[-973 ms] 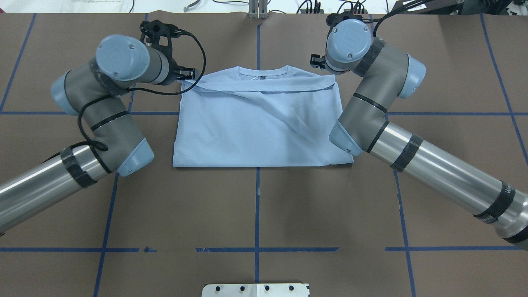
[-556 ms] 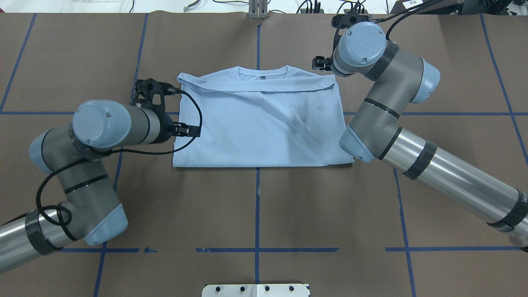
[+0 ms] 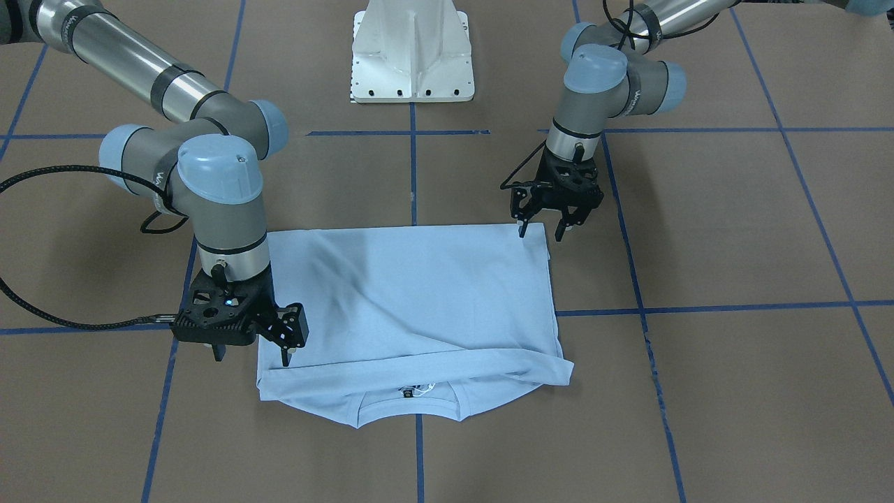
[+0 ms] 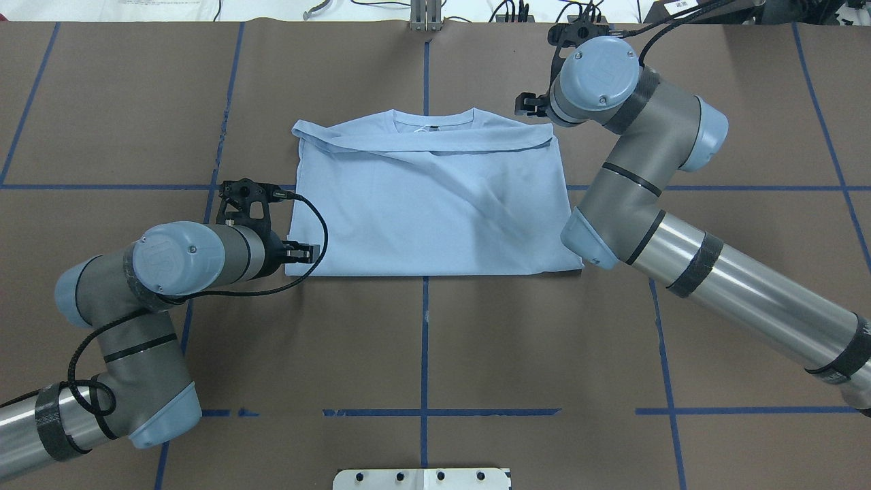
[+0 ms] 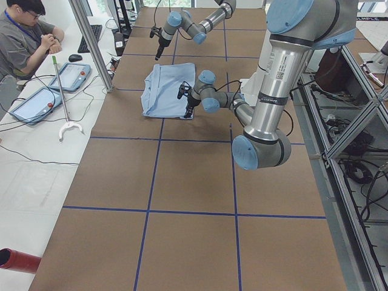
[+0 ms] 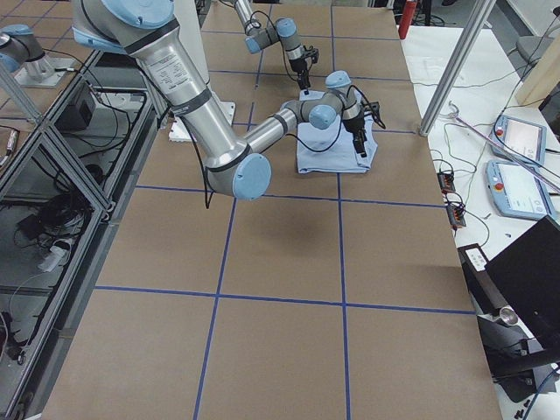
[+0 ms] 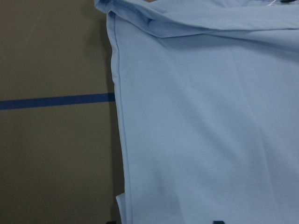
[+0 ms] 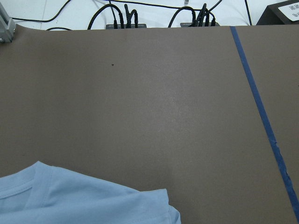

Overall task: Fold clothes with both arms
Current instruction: 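Open the left gripper and draw it back to the shirt's side edge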

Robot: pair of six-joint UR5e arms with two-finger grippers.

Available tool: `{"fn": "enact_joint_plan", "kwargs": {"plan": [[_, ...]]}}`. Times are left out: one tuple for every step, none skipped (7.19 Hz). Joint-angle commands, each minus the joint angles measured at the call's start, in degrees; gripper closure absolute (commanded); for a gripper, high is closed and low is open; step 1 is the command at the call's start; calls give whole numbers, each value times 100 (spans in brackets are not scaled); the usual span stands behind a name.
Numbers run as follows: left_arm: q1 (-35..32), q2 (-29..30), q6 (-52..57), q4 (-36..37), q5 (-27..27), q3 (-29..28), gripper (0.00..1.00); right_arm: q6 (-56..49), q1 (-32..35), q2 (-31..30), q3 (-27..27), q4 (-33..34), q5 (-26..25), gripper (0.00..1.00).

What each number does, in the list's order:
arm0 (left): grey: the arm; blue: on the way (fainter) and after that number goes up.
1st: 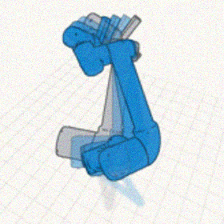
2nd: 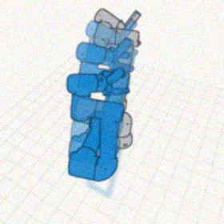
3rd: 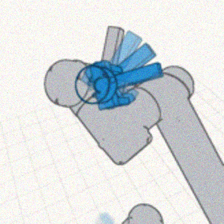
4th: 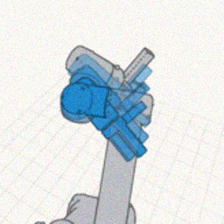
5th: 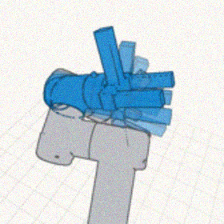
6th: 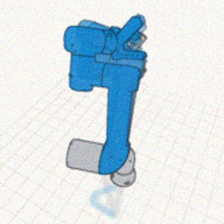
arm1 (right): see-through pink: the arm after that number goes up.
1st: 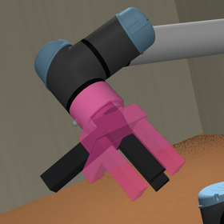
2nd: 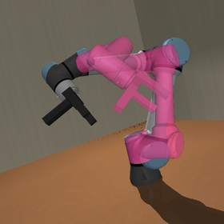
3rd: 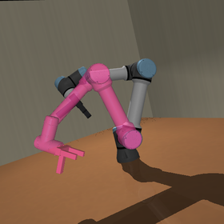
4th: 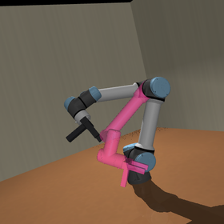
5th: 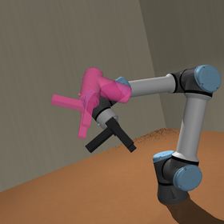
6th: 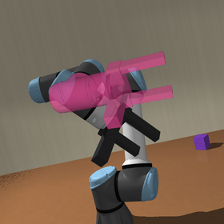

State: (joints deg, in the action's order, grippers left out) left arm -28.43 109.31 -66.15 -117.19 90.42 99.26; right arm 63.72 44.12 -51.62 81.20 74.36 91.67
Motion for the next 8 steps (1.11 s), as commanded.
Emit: {"fn": "enact_joint_plan", "kwargs": {"plan": [[65,-6,-29,3,-7,-30,36,0,0,-6,1,0,0,0],[101,-6,-29,3,-7,-39,56,-8,0,-24,-8,0,0,0],[153,2,-29,3,-7,-74,77,0,0,-24,-8,0,-9,0],[189,11,-21,3,-7,-65,99,0,0,-24,-8,0,-9,0],[189,20,-12,3,-7,-30,100,9,0,-24,-8,0,-9,0],[163,-15,49,20,2,101,100,27,0,-24,-8,0,-9,0],[93,-120,354,47,28,241,100,44,-9,-24,1,-9,-9,0],[-308,-216,1132,47,11,234,100,44,-9,-24,-8,0,-9,0]]}}
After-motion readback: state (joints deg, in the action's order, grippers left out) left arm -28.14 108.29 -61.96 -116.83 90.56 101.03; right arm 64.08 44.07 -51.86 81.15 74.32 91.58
